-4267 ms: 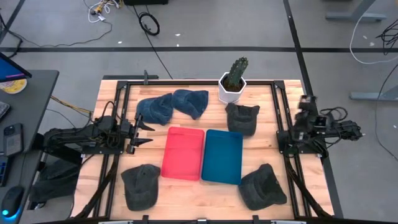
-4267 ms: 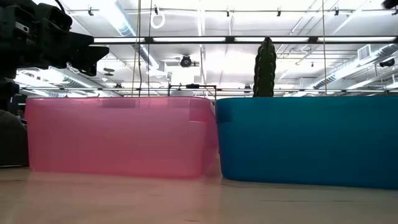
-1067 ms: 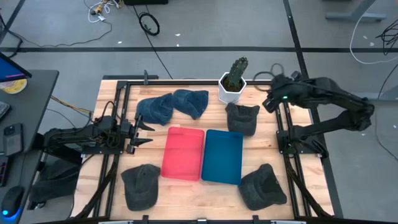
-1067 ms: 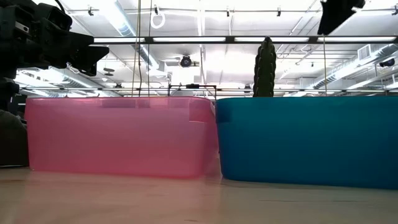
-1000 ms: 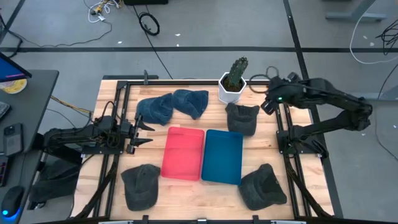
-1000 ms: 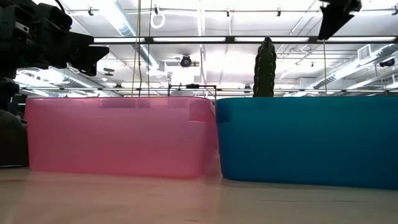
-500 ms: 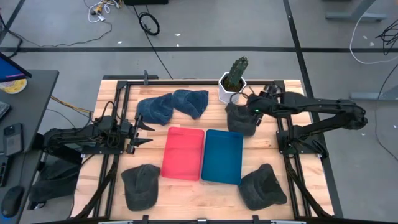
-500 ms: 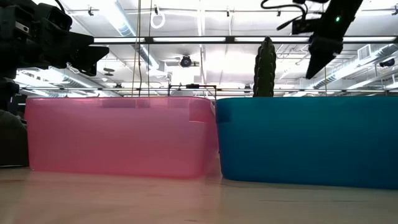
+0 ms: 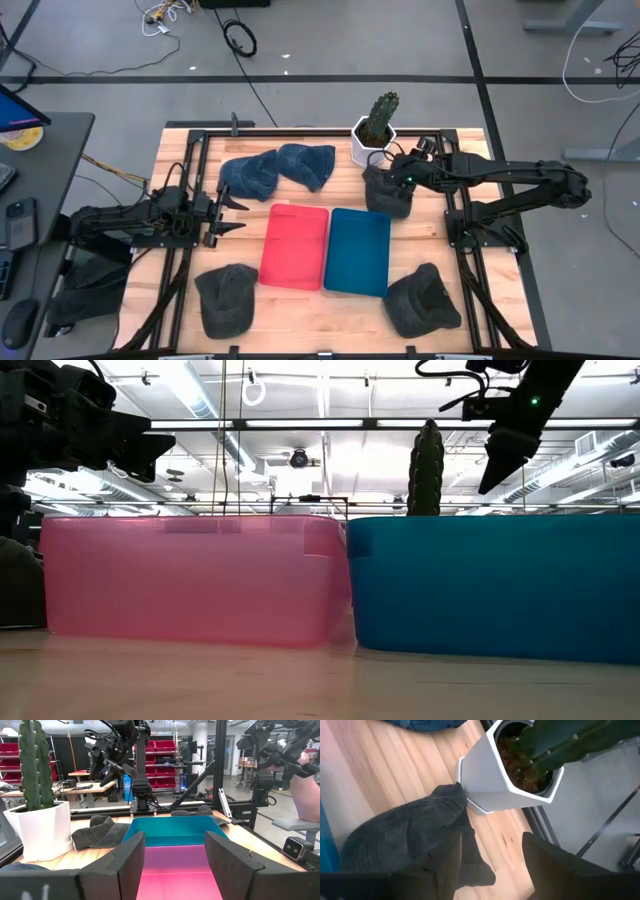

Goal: Pick & Place hat
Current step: Put the top black cap into the blue bin

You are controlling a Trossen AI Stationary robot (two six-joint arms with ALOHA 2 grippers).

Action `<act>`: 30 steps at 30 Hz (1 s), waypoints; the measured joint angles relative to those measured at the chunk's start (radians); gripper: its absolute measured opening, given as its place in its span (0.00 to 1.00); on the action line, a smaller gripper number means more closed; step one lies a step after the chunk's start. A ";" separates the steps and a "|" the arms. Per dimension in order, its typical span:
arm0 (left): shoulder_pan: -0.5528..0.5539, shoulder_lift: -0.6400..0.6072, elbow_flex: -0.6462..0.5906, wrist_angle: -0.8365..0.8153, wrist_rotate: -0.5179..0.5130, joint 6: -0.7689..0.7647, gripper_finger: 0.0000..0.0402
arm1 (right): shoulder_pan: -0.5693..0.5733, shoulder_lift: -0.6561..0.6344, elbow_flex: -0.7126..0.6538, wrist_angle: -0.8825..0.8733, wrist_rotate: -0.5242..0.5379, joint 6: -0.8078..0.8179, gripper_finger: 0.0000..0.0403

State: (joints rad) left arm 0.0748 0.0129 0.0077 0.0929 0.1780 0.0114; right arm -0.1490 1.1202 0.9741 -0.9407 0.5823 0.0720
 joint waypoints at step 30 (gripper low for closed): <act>0.000 0.000 0.000 0.000 0.000 0.000 0.53 | -0.048 0.005 -0.211 0.266 -0.157 -0.222 0.53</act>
State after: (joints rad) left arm 0.0746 0.0130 0.0076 0.0929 0.1780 0.0113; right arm -0.1965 1.1252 0.7629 -0.6746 0.4258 -0.1496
